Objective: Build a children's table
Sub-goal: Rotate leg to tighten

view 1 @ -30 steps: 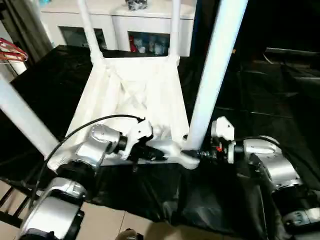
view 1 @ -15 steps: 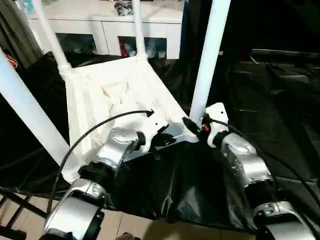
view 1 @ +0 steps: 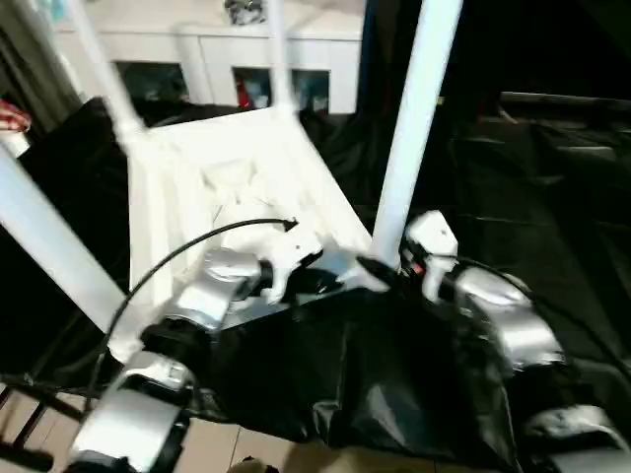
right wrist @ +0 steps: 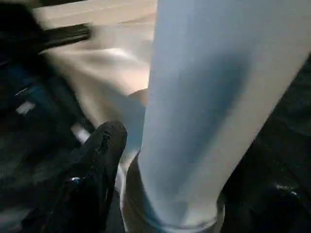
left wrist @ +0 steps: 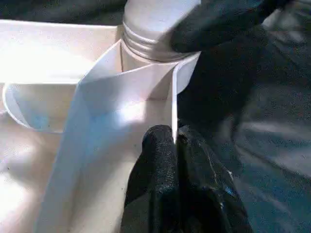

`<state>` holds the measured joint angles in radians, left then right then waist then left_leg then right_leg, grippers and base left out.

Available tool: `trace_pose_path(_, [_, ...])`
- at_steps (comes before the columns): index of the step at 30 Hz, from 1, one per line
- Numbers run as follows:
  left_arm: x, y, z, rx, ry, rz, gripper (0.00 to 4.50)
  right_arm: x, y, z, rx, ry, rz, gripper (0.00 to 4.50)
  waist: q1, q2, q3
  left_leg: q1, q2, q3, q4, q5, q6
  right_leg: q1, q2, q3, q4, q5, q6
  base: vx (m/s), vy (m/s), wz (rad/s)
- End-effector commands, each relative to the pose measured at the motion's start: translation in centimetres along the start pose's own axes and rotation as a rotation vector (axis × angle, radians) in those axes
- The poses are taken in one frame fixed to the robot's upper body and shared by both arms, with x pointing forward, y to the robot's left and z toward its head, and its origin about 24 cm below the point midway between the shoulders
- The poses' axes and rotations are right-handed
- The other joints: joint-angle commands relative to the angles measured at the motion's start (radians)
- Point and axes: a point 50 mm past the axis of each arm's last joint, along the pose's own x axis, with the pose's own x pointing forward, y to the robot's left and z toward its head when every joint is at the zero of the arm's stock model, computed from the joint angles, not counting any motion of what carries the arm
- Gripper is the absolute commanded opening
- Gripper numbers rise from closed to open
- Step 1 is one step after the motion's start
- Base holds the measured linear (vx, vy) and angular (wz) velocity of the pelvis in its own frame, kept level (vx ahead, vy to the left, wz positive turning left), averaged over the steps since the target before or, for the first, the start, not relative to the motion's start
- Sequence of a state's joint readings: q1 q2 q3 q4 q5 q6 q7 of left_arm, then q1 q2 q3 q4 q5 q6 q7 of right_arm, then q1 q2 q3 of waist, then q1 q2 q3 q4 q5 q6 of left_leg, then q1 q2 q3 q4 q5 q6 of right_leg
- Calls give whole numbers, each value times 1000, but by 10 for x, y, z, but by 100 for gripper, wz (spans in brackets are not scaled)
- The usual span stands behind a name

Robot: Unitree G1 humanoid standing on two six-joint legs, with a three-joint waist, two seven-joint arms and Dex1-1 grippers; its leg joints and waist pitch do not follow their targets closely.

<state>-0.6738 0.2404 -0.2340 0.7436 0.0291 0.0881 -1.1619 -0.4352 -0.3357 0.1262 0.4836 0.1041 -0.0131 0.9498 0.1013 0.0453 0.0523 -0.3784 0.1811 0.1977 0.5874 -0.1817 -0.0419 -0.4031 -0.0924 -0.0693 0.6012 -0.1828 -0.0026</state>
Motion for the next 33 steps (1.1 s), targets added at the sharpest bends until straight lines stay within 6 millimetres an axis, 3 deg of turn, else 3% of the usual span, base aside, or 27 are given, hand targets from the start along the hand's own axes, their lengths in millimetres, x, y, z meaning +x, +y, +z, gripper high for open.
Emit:
trace_pose_path(1, [3, -3, 20, 80, -67, -63, 0, 11, 28, -17, 31, 68, 204, 314, 4, -12, -72, 11, 53, -20, -57, -136, 126, 51, -61, 42, -55, -59, -281, 0, 0, 0])
trace_pose_path(6, [-12, -2, 15, 73, -31, -150, 0, -3, 27, -17, -7, 111, 331, 314, 14, -10, -68, 18, 59, -20, -62, -189, 98, 44, -64, 43, -63, -146, -279, 0, 0, 0])
trace_pose_path(10, [-16, -1, 14, 72, -22, -170, 0, -6, 26, -16, -20, 124, 353, 314, 16, -13, -68, 18, 58, -21, -64, -206, 78, 45, -65, 45, -61, -158, -277, 0, 0, 0])
trace_pose_path(13, [-17, -1, 13, 75, -21, -178, 0, -4, 24, -14, -21, 121, 355, 314, 16, -15, -69, 13, 57, -22, -62, -186, 81, 49, -68, 45, -60, -151, -271, 0, 0, 0])
trace_pose_path(18, [-16, -1, 14, 73, -29, -178, 0, 1, 28, -13, 0, 95, 370, 274, 16, -16, -72, 11, 56, -21, -58, -150, 99, 49, -66, 43, -55, -110, -278, 0, 0, 0])
trace_pose_path(24, [-14, -1, 14, 76, -43, -150, 0, 2, 32, -13, 13, 81, 374, 263, 18, -15, -70, 13, 57, -21, -60, -167, 90, 49, -67, 43, -59, -146, -271, 0, 0, 0])
trace_pose_path(29, [-7, 3, 16, 66, -57, -45, 0, 9, 27, -17, 40, 78, 242, 263, 15, -14, -70, 13, 56, -22, -61, -177, 78, 46, -66, 43, -59, -149, -271, 0, 0, 0])
trace_pose_path(33, [9, 5, 21, 39, -71, 70, 0, 26, 13, -20, 97, 73, -38, 262, 0, -15, -64, 12, 51, -27, -68, -228, 40, 49, -70, 42, -73, -265, -238, 0, 0, 0])
